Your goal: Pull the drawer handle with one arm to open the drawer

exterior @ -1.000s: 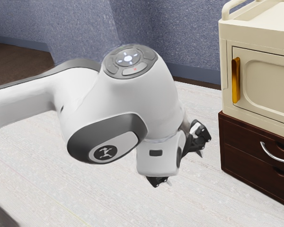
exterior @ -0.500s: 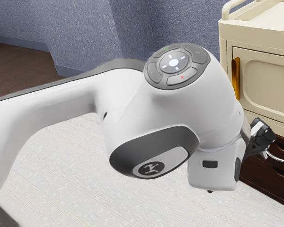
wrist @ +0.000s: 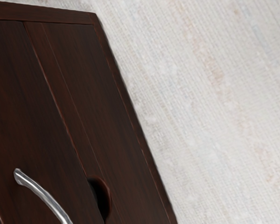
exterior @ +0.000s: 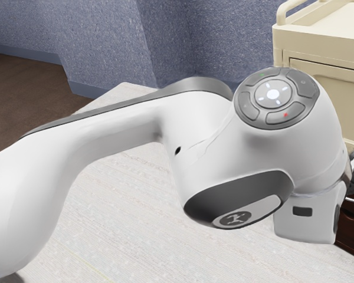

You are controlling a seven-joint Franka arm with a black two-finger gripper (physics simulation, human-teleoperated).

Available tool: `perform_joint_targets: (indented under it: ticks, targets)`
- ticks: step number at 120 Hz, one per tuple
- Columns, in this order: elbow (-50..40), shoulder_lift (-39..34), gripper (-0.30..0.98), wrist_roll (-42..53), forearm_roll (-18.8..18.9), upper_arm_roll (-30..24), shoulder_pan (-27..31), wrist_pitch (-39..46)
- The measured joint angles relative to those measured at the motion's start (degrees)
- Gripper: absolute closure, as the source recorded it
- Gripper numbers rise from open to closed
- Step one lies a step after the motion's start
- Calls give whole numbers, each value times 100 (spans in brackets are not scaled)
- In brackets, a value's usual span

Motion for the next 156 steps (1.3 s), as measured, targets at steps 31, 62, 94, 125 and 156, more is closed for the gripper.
perform_joint_targets:
  ticks: [31,62,94,125,156]
  targets:
    - [139,258,0,-5,17,43,143,9]
    - [333,557,0,-9,19,46,234,12]
    - [450,774,0,-14,24,46,257,47]
    - [460,910,0,-20,21,46,397,171]
    - [498,1026,0,-23,18,48,500,221]
